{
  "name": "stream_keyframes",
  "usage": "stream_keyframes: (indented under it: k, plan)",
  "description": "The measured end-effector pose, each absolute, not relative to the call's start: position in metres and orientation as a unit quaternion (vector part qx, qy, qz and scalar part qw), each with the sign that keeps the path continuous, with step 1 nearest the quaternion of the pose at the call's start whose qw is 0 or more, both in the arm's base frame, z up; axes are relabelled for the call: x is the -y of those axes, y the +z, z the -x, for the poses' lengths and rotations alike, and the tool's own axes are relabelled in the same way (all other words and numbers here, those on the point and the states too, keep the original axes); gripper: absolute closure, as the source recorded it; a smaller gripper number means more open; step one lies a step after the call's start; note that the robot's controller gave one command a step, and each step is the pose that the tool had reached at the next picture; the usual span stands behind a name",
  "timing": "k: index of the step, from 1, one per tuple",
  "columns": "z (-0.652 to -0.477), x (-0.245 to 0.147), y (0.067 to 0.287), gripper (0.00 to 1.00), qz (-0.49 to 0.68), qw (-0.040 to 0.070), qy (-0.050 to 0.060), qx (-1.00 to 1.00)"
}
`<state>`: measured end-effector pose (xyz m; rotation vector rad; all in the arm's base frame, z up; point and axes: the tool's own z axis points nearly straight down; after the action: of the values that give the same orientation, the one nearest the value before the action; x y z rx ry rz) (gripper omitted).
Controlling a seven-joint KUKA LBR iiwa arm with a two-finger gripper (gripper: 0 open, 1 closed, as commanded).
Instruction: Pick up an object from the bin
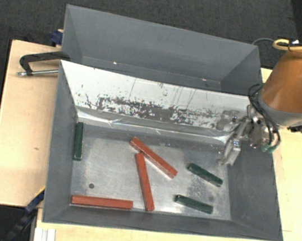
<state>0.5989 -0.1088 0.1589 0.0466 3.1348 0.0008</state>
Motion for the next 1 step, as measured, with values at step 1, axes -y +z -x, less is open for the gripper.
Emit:
stream_keyframes:
  k: [1]
  plan:
    - [-0.5983, 0.0919, 0.1460, 0.00, -0.038, 0.001, 0.001, -0.999]
